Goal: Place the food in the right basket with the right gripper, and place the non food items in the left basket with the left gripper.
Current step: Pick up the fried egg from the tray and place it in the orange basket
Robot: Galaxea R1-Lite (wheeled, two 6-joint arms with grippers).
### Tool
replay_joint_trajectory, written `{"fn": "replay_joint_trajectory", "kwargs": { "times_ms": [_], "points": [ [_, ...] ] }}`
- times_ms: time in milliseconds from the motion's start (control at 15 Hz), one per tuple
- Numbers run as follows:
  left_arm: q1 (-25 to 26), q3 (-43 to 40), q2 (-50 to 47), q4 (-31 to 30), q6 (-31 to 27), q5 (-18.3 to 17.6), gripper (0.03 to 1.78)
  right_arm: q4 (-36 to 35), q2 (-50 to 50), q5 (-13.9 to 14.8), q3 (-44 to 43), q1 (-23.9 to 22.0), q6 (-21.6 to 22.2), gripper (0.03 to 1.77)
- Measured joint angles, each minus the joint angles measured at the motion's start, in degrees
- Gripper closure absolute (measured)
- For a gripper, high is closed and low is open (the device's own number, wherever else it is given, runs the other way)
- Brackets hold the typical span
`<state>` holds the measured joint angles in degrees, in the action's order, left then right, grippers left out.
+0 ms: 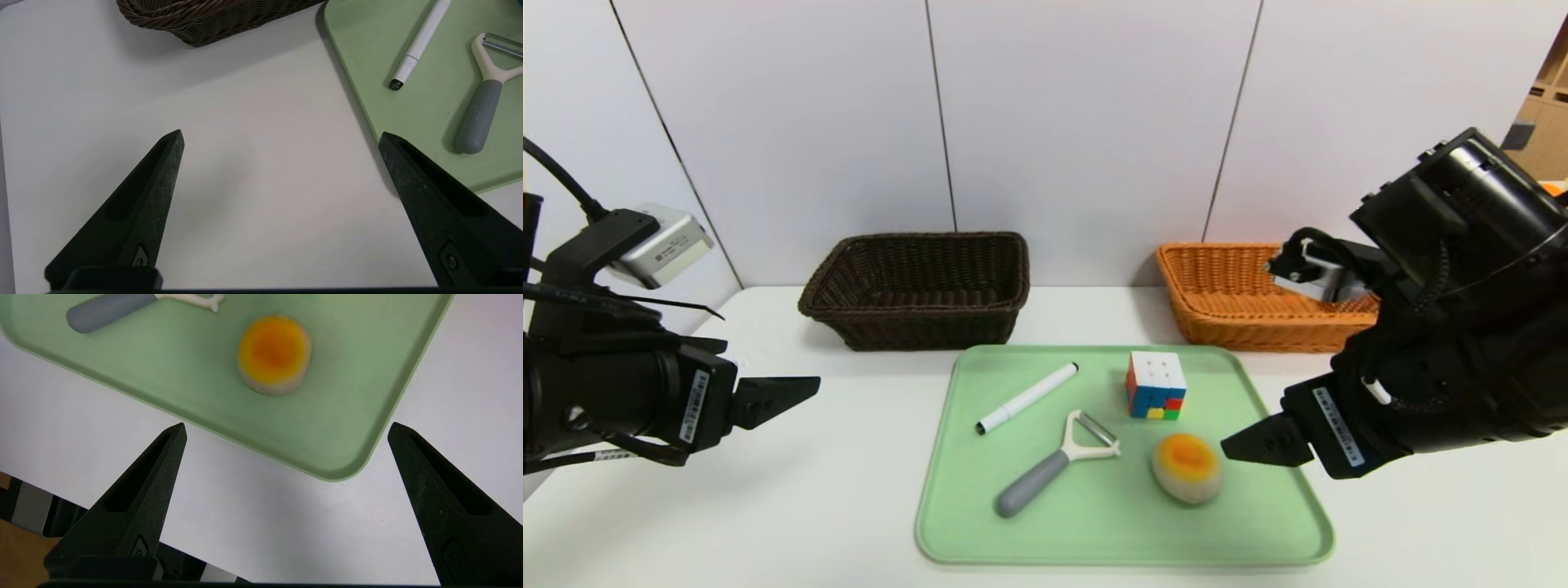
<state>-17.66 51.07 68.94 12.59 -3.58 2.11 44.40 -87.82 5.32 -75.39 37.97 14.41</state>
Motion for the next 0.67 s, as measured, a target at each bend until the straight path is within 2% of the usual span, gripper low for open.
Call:
{"fn": "replay_joint_trajectory", "kwargs": {
  "times_ms": [267,667],
  "points": [
    [-1.2,0.1,0.4,-0.1,-0.1,0.0,0.12,3.0,-6.6,-0.2,-5.3,0.5,6.0,0.1],
    [-1.4,0.0,1.0,-0.3,-0.1,0.0,0.12,3.0,-14.6,-0.2,-8.0,0.7,8.3,0.1]
  ]
}}
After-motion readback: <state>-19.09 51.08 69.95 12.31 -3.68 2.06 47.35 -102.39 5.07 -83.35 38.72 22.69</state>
